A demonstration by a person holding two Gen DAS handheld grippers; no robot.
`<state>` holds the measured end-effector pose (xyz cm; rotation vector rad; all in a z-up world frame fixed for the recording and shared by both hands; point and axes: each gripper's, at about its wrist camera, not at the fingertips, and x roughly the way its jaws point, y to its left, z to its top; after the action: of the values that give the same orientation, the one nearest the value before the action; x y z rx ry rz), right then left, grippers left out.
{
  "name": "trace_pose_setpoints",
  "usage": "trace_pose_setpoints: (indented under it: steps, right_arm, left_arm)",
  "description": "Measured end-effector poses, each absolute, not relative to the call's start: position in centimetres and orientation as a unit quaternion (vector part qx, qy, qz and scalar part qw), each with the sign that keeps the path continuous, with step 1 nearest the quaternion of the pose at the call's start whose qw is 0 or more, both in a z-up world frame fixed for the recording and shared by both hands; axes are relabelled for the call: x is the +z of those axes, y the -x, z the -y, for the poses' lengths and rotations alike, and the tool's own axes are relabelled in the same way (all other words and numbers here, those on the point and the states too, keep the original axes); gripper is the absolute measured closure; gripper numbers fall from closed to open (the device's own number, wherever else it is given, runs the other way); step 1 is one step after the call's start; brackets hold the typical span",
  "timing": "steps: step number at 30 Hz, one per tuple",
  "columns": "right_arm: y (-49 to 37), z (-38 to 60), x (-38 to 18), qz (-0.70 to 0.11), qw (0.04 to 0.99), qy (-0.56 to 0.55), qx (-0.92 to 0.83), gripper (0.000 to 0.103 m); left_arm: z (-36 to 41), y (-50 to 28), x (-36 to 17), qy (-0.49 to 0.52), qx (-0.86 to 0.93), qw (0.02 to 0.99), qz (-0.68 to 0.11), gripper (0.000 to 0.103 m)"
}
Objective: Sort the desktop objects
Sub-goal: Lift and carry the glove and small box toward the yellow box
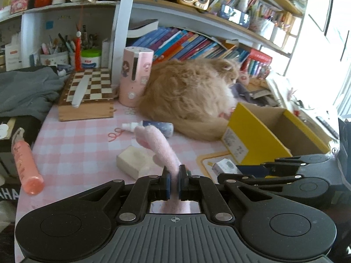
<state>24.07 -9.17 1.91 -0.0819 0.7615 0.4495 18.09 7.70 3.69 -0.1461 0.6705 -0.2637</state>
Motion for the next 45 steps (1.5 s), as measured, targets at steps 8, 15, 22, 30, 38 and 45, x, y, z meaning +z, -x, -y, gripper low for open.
trace_pose_setpoints:
  steps: [8, 15, 22, 30, 38, 45]
  right_arm:
    - [-19.9, 8.4, 2.4, -0.370, 0.908, 0.024, 0.195, 0.076]
    - [-16.3, 7.8, 2.3, -0.373, 0.910, 0.024, 0.181, 0.076]
    - [-13.2, 6.9, 2.2, -0.372, 0.910, 0.026, 0.178, 0.076]
    - [-10.2, 6.5, 1.9, -0.373, 0.912, 0.025, 0.168, 0.076]
    - [-7.8, 7.7, 1.4, -0.380, 0.916, -0.006, 0.130, 0.076]
    - [-5.8, 9.2, 1.5, -0.378, 0.921, -0.023, 0.088, 0.076]
  left_arm:
    - [-8.4, -15.1, 3.7, 0.078, -0.154, 0.929, -0.327, 0.098]
    - [-8.9, -12.2, 3.3, 0.073, -0.168, 0.924, -0.335, 0.098]
    - [-9.4, -9.6, 3.5, 0.070, -0.180, 0.923, -0.333, 0.098]
    - [-9.3, -8.0, 3.4, 0.063, -0.207, 0.916, -0.337, 0.098]
    - [-7.8, -6.8, 3.4, 0.036, -0.256, 0.905, -0.338, 0.098]
    - [-5.8, -6.5, 3.4, 0.015, -0.304, 0.891, -0.338, 0.098]
